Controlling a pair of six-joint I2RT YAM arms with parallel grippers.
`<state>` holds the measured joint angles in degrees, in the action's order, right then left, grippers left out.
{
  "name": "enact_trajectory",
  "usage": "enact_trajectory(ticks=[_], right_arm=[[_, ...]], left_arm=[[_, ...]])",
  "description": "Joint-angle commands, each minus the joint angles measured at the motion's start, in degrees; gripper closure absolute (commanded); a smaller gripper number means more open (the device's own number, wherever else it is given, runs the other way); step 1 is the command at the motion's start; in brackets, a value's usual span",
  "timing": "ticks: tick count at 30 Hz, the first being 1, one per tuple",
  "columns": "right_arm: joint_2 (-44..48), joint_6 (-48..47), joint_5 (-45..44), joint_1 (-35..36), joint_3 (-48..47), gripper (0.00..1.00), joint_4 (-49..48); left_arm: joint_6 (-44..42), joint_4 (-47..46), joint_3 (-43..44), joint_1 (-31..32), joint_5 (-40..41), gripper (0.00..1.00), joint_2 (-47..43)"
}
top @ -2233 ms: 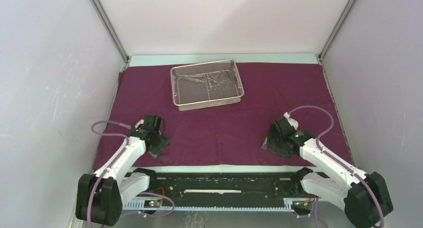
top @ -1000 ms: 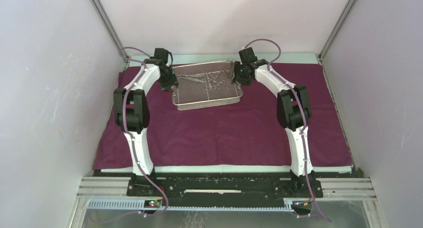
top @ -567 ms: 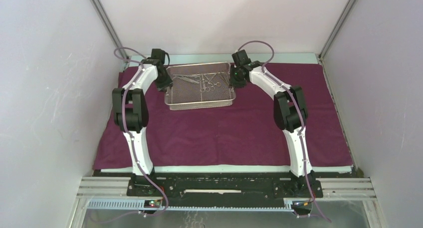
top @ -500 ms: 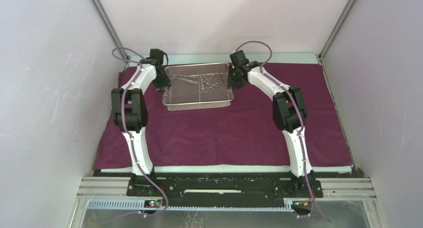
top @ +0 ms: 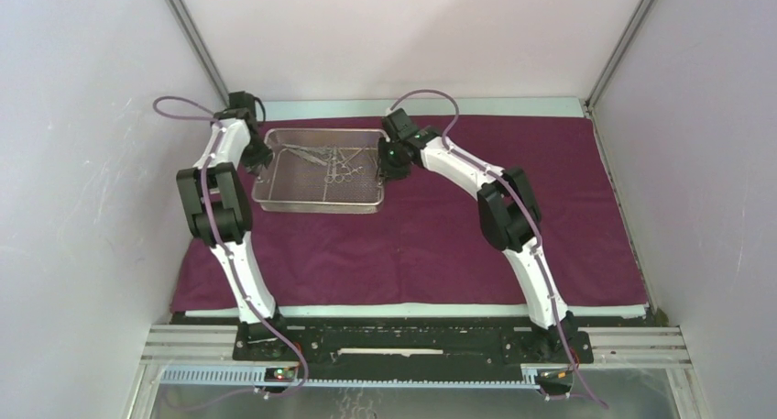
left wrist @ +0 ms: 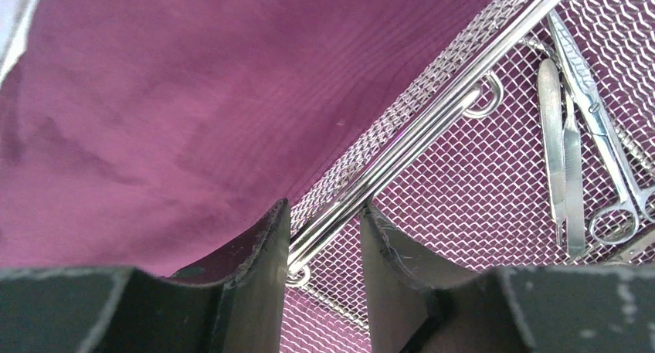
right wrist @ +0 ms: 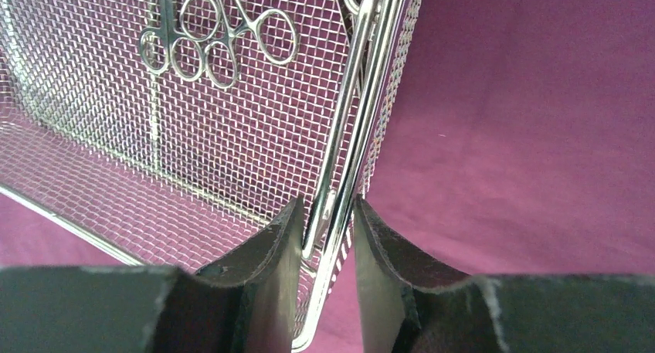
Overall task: Open and lay out the surgical kit
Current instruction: Move the container from the surgical kit.
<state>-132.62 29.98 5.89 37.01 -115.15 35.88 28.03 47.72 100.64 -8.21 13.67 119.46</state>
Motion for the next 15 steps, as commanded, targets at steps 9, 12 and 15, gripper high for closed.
enact_trajectory(ticks=[9, 12, 15], right_arm=[[-5.64, 6.59, 9.52, 3.48, -6.28, 0.62, -12.23], [-7.11, 6.46, 9.50, 3.67, -8.04, 0.62, -12.41], [-9.19, 6.59, 10.04, 3.47, -11.08, 0.61, -12.40]], left_arm=[[0.78, 0.88, 6.16, -3.98, -3.08, 0.58, -0.49], [1.15, 1.58, 9.38, -4.72, -3.86, 0.58, 0.90], [0.93, 1.81, 11.92, -4.81, -4.06, 0.58, 2.45]])
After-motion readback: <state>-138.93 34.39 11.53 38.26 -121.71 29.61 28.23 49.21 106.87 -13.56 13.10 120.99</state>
